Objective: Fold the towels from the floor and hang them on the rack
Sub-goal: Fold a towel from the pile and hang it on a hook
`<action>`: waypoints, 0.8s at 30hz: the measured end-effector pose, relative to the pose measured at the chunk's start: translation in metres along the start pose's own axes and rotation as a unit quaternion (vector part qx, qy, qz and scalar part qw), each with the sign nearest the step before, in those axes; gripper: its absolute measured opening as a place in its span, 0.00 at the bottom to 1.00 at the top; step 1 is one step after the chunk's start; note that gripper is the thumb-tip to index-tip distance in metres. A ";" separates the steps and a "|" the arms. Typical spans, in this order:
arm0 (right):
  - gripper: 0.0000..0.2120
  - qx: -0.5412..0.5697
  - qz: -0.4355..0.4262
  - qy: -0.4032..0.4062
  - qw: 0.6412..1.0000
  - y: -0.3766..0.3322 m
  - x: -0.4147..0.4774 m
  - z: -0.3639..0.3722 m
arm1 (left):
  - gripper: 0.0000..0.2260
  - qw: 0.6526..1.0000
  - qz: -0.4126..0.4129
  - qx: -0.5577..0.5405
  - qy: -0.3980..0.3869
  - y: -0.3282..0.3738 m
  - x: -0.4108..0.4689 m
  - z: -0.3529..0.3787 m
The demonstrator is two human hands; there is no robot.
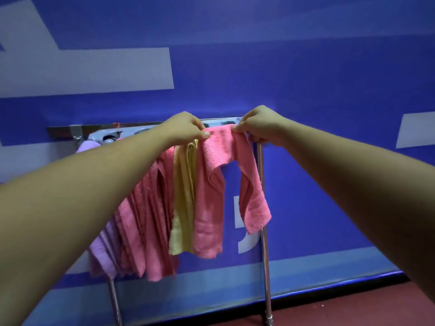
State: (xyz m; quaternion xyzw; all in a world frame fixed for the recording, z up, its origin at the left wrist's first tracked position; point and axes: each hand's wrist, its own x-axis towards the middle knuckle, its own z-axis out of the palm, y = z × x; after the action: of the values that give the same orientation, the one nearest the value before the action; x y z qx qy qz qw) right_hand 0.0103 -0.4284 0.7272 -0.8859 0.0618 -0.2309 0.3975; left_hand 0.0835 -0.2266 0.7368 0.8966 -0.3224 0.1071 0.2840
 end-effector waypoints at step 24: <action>0.14 -0.090 -0.075 0.059 0.991 0.033 0.027 0.060 | 0.08 0.969 0.106 0.149 0.167 -0.026 0.034 0.049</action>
State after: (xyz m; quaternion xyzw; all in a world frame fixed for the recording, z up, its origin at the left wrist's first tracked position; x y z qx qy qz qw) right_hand 0.0644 -0.4188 0.6783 -0.9051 0.0398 -0.3056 0.2930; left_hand 0.1272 -0.2563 0.6978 0.8589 -0.3444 0.3316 0.1837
